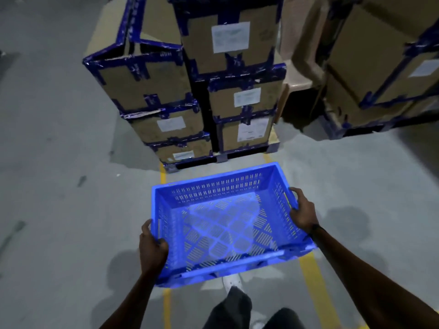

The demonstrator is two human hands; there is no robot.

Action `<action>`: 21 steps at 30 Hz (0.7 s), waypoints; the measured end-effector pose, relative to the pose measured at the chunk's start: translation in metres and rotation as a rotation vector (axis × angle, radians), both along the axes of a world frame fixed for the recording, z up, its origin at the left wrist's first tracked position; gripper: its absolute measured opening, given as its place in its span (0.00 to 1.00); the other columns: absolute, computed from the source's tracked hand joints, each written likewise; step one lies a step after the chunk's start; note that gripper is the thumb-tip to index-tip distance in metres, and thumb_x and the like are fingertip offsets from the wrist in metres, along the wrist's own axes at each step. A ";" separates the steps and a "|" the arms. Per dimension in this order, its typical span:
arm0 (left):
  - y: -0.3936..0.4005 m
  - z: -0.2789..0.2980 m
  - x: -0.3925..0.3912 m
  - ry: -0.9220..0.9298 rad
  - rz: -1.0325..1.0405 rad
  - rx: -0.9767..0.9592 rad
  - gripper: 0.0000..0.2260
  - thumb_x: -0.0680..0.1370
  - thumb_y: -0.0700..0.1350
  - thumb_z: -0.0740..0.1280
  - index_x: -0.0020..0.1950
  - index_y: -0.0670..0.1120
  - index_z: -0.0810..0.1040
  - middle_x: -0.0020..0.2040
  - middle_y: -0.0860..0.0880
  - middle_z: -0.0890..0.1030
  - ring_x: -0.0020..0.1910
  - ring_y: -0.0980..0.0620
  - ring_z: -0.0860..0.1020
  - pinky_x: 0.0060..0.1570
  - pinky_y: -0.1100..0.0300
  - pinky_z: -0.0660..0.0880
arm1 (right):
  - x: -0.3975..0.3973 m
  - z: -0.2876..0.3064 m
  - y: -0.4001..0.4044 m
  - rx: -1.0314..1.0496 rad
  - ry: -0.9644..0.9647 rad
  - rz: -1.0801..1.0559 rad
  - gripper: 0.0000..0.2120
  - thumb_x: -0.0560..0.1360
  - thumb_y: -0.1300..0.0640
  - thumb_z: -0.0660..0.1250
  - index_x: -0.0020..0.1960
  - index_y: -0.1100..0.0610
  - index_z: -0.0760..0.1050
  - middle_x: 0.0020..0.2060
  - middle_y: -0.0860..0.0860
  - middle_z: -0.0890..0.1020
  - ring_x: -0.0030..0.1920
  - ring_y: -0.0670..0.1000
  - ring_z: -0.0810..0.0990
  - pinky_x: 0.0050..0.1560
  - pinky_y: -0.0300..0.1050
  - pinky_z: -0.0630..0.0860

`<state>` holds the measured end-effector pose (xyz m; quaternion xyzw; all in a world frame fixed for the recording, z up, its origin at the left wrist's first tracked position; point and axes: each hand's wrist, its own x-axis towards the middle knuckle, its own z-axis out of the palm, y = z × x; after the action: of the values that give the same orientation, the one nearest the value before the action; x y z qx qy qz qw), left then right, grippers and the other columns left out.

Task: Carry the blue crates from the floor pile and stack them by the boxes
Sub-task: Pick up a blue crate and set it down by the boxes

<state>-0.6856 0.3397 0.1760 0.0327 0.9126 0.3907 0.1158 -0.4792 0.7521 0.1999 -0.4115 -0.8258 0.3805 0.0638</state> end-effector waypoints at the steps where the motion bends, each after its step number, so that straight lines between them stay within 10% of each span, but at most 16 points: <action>1: 0.008 -0.015 -0.011 -0.006 -0.022 -0.013 0.34 0.65 0.44 0.60 0.73 0.49 0.65 0.50 0.40 0.79 0.45 0.38 0.78 0.46 0.47 0.75 | -0.012 -0.018 0.010 -0.001 0.002 0.005 0.31 0.67 0.67 0.60 0.69 0.56 0.70 0.29 0.53 0.76 0.27 0.47 0.73 0.28 0.37 0.66; 21: 0.186 -0.527 -0.224 -0.048 -0.008 -0.052 0.36 0.63 0.42 0.60 0.73 0.45 0.63 0.42 0.35 0.77 0.32 0.43 0.73 0.31 0.56 0.62 | -0.208 -0.511 0.176 0.063 0.047 0.063 0.38 0.62 0.58 0.60 0.73 0.54 0.67 0.37 0.65 0.82 0.43 0.69 0.81 0.41 0.53 0.73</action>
<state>-0.9096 0.5253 -0.3514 0.0242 0.9193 0.3671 0.1400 -0.6872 0.9283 -0.3112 -0.3739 -0.8483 0.3654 0.0840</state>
